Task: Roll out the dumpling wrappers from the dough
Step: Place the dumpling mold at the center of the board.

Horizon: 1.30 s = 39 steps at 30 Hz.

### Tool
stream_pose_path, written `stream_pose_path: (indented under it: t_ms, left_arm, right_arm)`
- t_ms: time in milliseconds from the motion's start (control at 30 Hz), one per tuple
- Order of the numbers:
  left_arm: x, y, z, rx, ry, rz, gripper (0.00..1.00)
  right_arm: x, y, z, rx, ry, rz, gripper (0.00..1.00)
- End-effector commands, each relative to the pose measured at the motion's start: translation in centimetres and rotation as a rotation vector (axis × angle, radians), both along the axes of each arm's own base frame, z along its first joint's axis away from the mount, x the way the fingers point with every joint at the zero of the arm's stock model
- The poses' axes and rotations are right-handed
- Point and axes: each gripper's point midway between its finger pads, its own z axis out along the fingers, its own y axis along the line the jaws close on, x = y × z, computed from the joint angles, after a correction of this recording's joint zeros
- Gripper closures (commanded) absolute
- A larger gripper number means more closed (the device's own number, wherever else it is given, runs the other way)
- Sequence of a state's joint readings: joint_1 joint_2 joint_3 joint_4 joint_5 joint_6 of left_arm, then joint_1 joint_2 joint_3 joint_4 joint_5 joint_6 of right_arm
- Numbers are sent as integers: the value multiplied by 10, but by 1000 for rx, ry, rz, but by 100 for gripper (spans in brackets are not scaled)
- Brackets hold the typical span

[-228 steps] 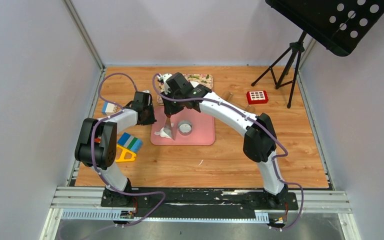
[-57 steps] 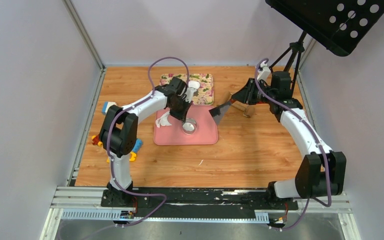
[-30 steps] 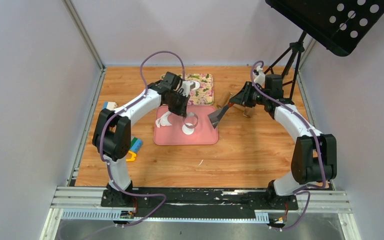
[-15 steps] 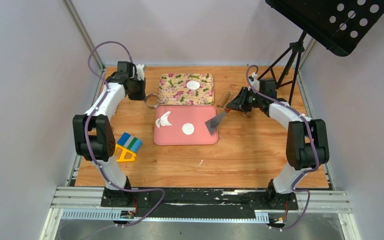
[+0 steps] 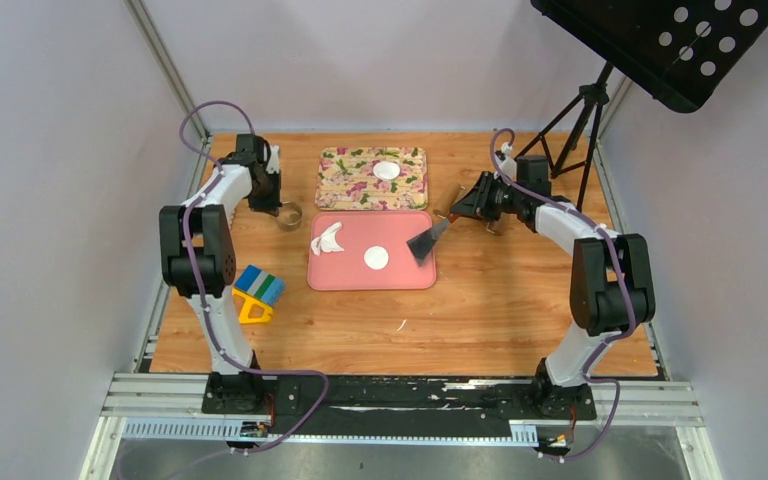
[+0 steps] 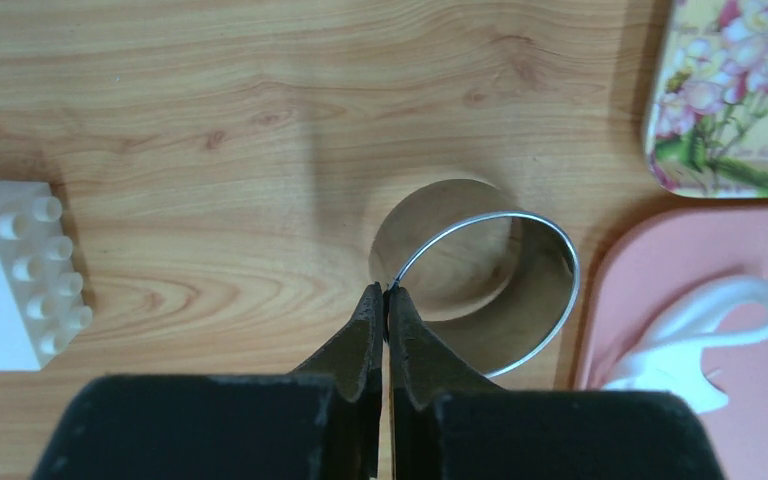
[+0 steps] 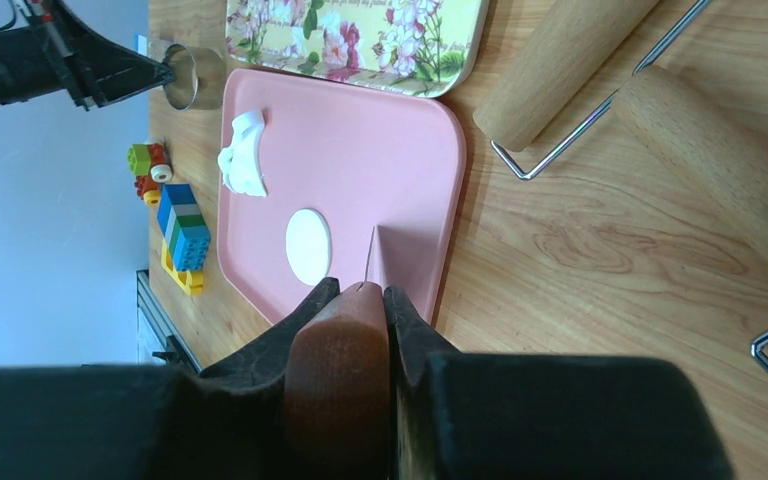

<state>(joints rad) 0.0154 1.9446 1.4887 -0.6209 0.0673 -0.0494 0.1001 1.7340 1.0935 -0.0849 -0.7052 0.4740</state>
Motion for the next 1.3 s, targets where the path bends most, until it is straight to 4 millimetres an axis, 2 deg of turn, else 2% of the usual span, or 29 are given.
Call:
stream_pose_path:
  t_ms: [0,100,233,333,467,667,833,1100,1267]
  left_arm:
    - [17,2,0,-23,-18,43,94]
    - [15,1,-5,-28,-8,46,83]
    - [12,6,-3,-10,-11,57,58]
    - [11,7,8,0,-30,55,40]
    - [10,4,31,-14,-72,31,27]
    - [-2,-16,58,-96,-110,-60,24]
    - [-26,-30,62,-146,-90,-161,24]
    - [-78,-44,34,-164,-13,-290,26]
    - [-90,-63,24,-164,-2,-347,26]
  right_arm:
    - [6,7,32,30,-111,15,100]
    - [4,6,28,28,-100,8,100]
    - [8,7,24,39,-101,-2,100]
    - [9,7,17,46,-77,-11,100]
    - [10,10,4,56,-34,-9,100]
    - [12,20,-8,66,-13,13,100]
    - [21,28,-19,64,0,32,100]
    - [20,51,-34,62,2,96,100]
    - [15,56,-44,79,19,122,100]
